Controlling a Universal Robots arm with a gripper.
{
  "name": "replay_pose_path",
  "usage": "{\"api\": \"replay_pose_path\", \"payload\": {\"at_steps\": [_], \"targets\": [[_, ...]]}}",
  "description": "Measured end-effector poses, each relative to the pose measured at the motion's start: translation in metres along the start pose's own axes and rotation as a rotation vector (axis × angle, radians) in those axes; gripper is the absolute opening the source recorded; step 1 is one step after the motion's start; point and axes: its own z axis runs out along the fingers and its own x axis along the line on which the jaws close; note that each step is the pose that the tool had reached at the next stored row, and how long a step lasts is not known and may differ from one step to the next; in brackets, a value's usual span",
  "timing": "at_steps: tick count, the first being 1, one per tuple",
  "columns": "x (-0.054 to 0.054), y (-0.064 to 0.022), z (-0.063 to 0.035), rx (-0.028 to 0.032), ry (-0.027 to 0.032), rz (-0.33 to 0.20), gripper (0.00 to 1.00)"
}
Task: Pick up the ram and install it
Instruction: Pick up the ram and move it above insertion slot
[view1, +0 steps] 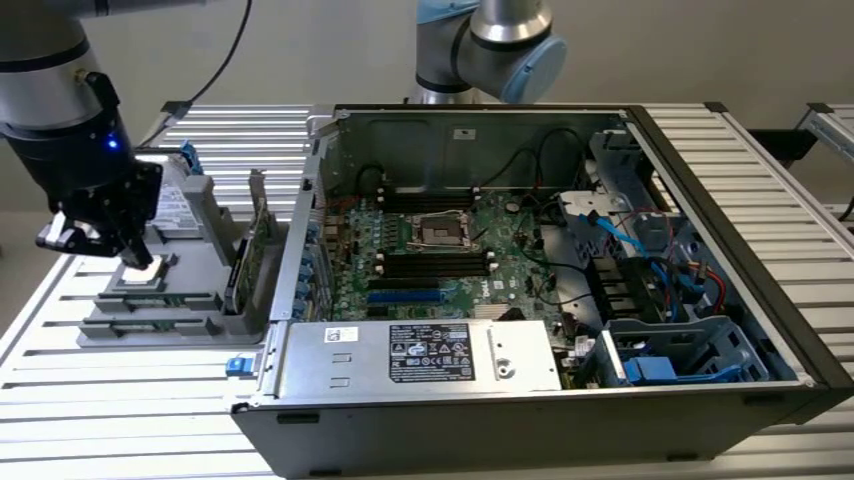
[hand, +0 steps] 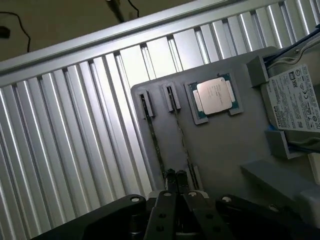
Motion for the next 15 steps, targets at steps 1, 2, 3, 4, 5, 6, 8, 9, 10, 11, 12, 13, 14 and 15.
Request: {"api": "replay_pose_path", "payload": {"at_steps": [1, 2, 3, 4, 5, 6, 8, 9, 10, 11, 12, 13, 14, 15], "targets": [[0.0, 0.0005, 0.0004, 0.0009, 0.0009, -0.014, 0.1], [0.0, 0.0012, 0.0005, 0.0013, 0.0016, -0.024, 0.1], [0.001, 0.0022, 0.0007, 0.0017, 0.0024, -0.034, 0.1], [0.001, 0.0034, 0.0009, 0.0022, 0.003, -0.042, 0.1], [0.001, 0.0048, 0.0012, 0.0025, 0.0036, -0.049, 0.1], [0.002, 0.0063, 0.0015, 0.0028, 0.0042, -0.056, 0.1], [0.003, 0.0103, 0.0024, 0.0035, 0.005, -0.068, 0.1], [0.003, 0.0121, 0.0029, 0.0037, 0.0055, -0.074, 0.1], [0.004, 0.0139, 0.0036, 0.004, 0.0059, -0.08, 0.1], [0.004, 0.0159, 0.0043, 0.0043, 0.0064, -0.086, 0.1], [0.005, 0.0174, 0.005, 0.0046, 0.007, -0.093, 0.1], [0.005, 0.0188, 0.0057, 0.0049, 0.0074, -0.099, 0.1], [0.006, 0.0199, 0.0065, 0.0053, 0.0078, -0.107, 0.1], [0.007, 0.021, 0.0072, 0.0056, 0.0083, -0.114, 0.1]]}}
